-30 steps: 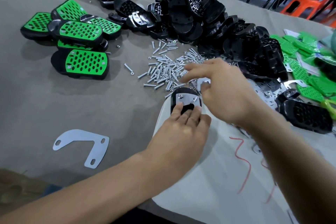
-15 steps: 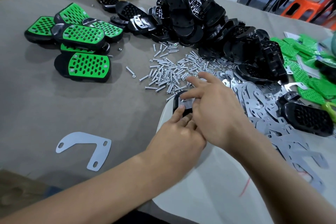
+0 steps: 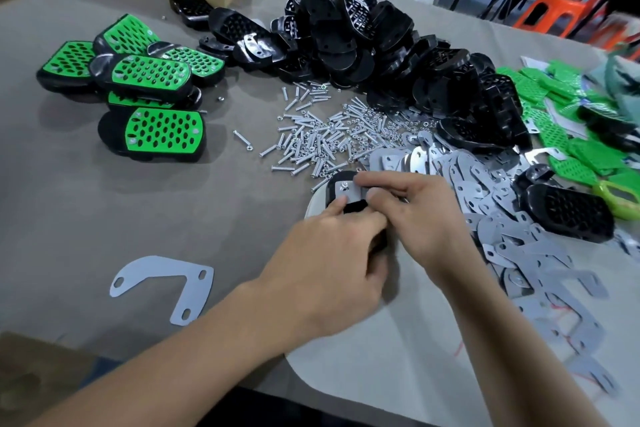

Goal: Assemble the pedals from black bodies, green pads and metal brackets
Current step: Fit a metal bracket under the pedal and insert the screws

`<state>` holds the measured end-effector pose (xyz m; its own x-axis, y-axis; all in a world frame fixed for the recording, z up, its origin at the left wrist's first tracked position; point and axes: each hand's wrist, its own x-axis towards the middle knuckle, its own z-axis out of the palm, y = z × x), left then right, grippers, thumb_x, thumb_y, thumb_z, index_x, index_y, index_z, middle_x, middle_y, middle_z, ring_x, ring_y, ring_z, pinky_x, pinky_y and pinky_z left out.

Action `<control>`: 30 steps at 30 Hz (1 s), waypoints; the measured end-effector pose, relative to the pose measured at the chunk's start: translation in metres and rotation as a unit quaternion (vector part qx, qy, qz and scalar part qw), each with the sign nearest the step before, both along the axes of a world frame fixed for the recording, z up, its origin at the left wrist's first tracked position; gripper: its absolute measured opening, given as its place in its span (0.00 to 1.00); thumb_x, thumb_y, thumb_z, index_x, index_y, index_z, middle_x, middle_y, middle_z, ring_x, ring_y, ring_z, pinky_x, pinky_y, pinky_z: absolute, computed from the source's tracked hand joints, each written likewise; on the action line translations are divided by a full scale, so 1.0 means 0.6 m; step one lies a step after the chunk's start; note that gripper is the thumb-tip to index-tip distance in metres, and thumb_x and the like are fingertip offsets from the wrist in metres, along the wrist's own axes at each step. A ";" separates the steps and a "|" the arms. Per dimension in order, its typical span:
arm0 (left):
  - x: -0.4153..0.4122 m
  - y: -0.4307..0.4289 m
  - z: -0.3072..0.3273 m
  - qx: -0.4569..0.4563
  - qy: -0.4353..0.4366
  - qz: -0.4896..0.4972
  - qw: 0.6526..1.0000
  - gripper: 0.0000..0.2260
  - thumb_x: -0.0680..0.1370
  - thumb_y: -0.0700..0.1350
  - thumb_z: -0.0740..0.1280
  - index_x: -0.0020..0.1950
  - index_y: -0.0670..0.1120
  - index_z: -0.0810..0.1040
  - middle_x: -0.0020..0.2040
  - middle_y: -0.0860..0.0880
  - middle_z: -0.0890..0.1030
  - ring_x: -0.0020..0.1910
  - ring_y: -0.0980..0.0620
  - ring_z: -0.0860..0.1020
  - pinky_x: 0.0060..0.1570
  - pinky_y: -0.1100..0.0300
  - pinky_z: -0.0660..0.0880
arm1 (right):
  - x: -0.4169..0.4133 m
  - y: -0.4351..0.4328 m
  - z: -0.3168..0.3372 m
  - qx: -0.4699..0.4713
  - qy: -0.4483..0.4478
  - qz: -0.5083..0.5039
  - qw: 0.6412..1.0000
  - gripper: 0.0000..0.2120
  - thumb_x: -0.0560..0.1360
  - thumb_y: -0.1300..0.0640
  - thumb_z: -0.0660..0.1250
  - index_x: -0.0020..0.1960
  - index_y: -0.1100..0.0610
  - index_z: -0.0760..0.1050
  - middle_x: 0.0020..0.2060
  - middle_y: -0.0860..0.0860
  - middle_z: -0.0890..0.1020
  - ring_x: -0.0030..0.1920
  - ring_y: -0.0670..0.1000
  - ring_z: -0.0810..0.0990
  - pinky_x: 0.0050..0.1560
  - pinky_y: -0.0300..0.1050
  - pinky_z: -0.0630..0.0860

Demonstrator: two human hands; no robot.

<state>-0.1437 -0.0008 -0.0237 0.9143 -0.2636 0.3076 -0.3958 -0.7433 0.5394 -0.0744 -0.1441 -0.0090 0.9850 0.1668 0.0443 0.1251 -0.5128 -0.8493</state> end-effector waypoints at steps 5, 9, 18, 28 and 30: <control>0.019 0.027 0.011 -0.143 0.063 0.026 0.987 0.12 0.72 0.37 0.73 0.46 0.55 0.85 0.32 0.65 0.78 0.33 0.63 0.76 0.37 0.75 0.69 | 0.001 0.007 -0.004 0.044 0.003 0.000 0.999 0.18 0.75 0.63 0.70 0.37 0.40 0.86 0.41 0.40 0.87 0.44 0.37 0.84 0.47 0.37 0.81; 0.021 0.027 0.003 -0.217 0.084 0.041 0.972 0.12 0.70 0.39 0.79 0.43 0.57 0.85 0.36 0.66 0.83 0.34 0.68 0.79 0.37 0.77 0.69 | 0.003 0.010 -0.010 0.042 -0.005 -0.020 0.999 0.12 0.74 0.64 0.71 0.45 0.49 0.88 0.44 0.37 0.87 0.48 0.36 0.84 0.52 0.31 0.78; 0.015 0.034 0.009 -0.179 -0.012 0.083 0.980 0.14 0.66 0.50 0.78 0.49 0.60 0.81 0.40 0.66 0.83 0.35 0.68 0.79 0.39 0.75 0.73 | -0.002 0.019 -0.021 0.058 -0.007 -0.044 0.997 0.07 0.68 0.57 0.79 0.38 0.45 0.86 0.42 0.35 0.86 0.45 0.35 0.84 0.52 0.36 0.81; 0.113 0.083 0.049 -0.045 0.109 0.090 0.989 0.07 0.68 0.52 0.81 0.42 0.63 0.87 0.33 0.65 0.83 0.36 0.65 0.81 0.36 0.67 0.76 | 0.002 0.016 -0.036 0.072 -0.026 -0.053 0.996 0.09 0.67 0.56 0.82 0.43 0.45 0.87 0.44 0.35 0.86 0.46 0.34 0.83 0.48 0.25 0.76; 0.127 0.086 0.045 -0.053 0.117 0.074 0.989 0.06 0.69 0.50 0.81 0.40 0.61 0.88 0.32 0.64 0.83 0.35 0.66 0.81 0.33 0.73 0.71 | 0.002 0.015 -0.037 0.067 -0.032 -0.047 0.996 0.11 0.67 0.56 0.82 0.43 0.40 0.86 0.45 0.33 0.85 0.47 0.33 0.83 0.49 0.24 0.74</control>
